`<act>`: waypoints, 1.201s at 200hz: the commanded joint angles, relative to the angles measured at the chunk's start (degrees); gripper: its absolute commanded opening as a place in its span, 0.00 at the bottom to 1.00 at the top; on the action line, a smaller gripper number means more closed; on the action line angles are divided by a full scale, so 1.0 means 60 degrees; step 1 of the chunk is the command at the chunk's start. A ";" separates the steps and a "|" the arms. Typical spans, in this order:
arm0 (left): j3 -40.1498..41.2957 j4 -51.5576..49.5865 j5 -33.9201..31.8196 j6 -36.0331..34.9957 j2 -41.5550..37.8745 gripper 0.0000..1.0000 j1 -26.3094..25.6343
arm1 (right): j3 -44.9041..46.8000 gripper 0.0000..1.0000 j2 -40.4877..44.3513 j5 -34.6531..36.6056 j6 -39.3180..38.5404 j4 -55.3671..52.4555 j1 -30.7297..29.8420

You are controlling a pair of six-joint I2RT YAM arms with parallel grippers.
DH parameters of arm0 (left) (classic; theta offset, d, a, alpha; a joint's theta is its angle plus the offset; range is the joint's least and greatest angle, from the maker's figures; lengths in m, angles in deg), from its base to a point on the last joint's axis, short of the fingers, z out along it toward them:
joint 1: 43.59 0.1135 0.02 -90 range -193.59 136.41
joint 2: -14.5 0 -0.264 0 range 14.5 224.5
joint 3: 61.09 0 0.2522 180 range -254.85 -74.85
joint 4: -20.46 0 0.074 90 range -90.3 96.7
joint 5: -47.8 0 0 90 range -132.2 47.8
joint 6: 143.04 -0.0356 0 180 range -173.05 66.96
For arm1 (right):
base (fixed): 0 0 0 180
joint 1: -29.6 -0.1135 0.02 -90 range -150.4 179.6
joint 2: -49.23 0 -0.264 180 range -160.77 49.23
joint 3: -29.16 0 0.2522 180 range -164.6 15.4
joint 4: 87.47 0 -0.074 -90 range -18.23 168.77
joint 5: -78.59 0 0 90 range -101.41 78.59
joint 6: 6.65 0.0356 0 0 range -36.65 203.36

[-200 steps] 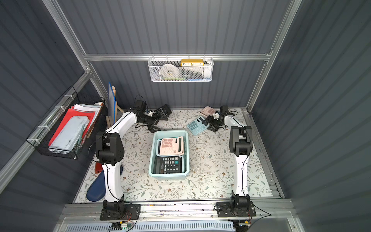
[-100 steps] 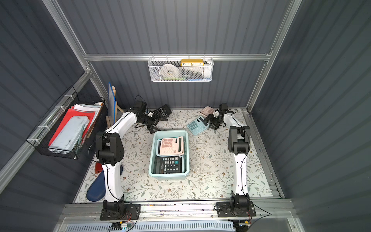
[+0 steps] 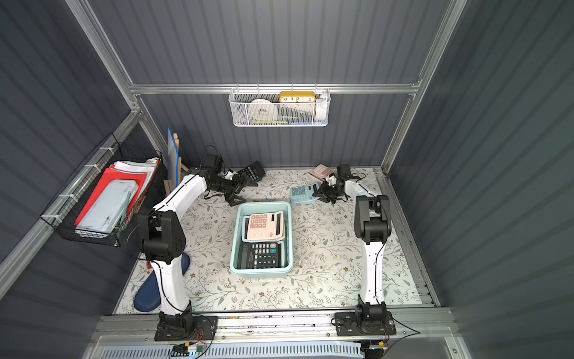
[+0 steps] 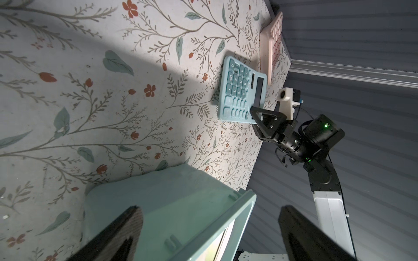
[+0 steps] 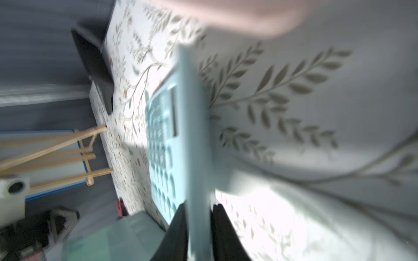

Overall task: Put the calculator in the storage box
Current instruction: Pick up the calculator at the center of the board, then place the calculator in the storage box.

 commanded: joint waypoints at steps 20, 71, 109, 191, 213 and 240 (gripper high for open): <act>0.0523 0.0353 -0.0081 0.0121 -0.0848 0.99 -0.0026 | 0.1339 0.02 0.1513 0.0349 0.0522 0.0685 -0.0011; 0.0764 0.0356 -0.0424 0.0214 -0.1531 0.99 -0.0026 | 0.2669 0.00 0.3730 0.0894 0.1041 0.0575 -0.0120; 0.1095 0.0385 -0.0675 0.0293 -0.2096 0.99 -0.0027 | 0.3635 0.00 0.5631 0.1144 0.1238 0.0087 -0.0187; 0.2059 0.0551 -0.1486 0.0676 -0.3421 0.99 -0.0026 | 0.4995 0.00 0.9153 0.1176 0.1610 -0.1758 -0.1365; 0.2158 0.0545 -0.1589 0.0721 -0.3631 0.99 -0.0026 | 0.5301 0.00 0.9804 0.1439 0.1971 -0.1887 -0.2041; 0.2359 0.0632 -0.1644 0.0707 -0.3861 0.99 -0.0026 | 0.5530 0.00 1.0248 0.1779 0.2440 -0.1937 -0.2910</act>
